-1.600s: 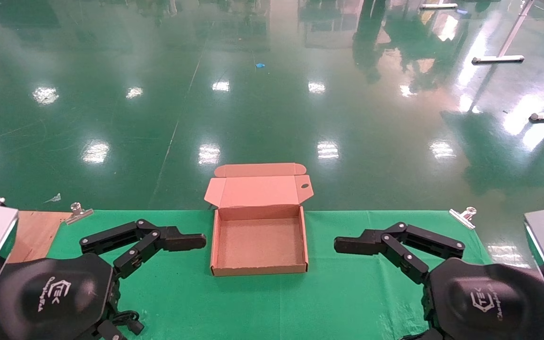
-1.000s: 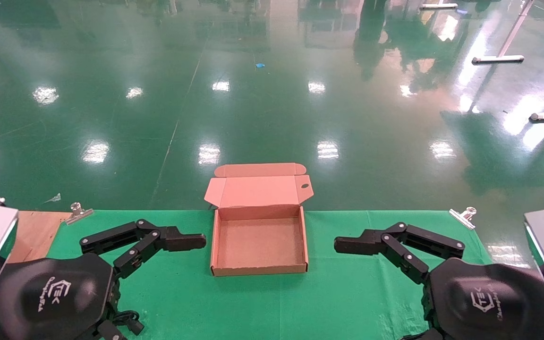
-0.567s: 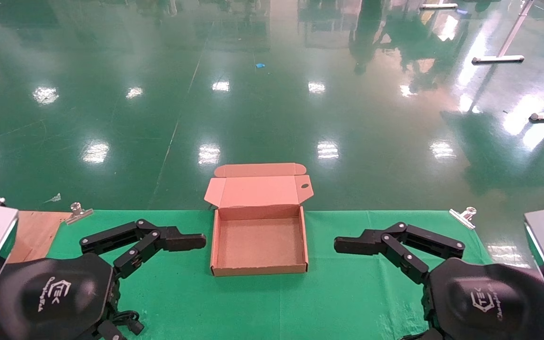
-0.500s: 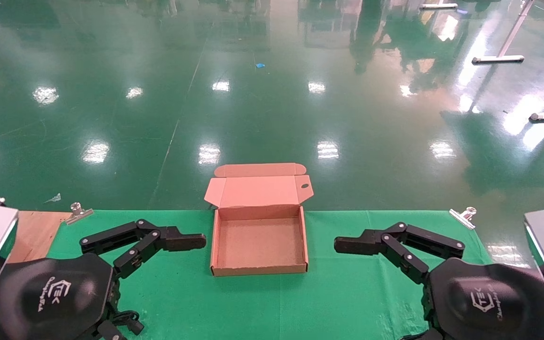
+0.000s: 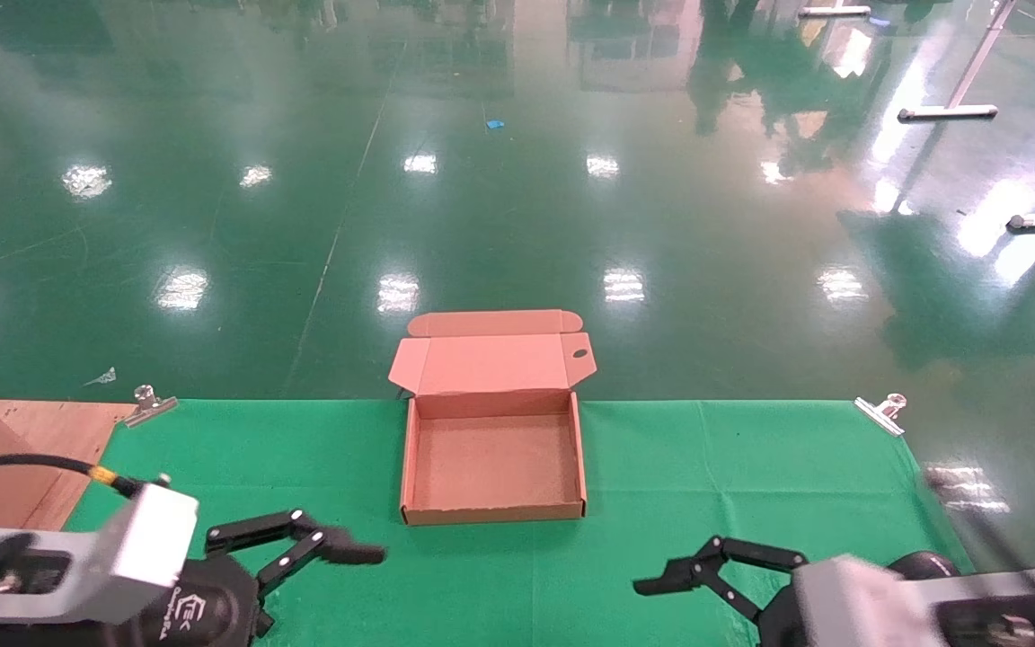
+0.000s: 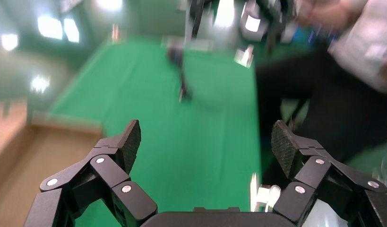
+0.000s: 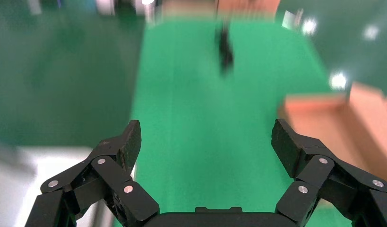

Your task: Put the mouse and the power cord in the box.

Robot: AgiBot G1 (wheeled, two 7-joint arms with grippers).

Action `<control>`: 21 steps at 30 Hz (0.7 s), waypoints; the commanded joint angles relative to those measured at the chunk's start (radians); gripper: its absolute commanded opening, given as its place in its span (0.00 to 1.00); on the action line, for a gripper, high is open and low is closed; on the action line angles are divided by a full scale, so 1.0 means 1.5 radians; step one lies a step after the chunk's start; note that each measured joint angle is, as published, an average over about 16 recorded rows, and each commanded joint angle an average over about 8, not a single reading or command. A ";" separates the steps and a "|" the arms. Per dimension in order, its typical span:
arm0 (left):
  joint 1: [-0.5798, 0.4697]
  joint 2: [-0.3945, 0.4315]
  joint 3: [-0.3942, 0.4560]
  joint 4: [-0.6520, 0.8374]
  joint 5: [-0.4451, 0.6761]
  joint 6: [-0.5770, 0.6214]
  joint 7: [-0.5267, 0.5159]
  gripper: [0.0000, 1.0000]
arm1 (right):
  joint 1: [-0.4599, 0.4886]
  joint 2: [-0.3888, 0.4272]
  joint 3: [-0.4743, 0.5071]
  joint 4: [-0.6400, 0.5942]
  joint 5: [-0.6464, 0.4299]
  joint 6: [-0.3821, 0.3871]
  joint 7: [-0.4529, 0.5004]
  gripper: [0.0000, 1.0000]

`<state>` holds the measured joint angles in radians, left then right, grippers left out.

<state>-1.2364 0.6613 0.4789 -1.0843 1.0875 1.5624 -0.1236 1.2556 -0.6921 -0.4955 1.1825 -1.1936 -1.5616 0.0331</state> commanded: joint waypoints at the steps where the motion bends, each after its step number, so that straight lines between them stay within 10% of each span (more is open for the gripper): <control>1: -0.025 0.003 0.027 0.032 0.047 0.011 0.008 1.00 | 0.029 -0.011 -0.028 -0.014 -0.063 -0.006 -0.023 1.00; 21: -0.251 0.180 0.236 0.495 0.485 -0.204 0.245 1.00 | 0.222 -0.178 -0.247 -0.308 -0.453 0.066 -0.332 1.00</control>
<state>-1.6054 0.9260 0.8260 -0.3531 1.7981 1.2707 0.2389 1.5827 -0.9602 -0.8631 0.7217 -1.8629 -1.4590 -0.4603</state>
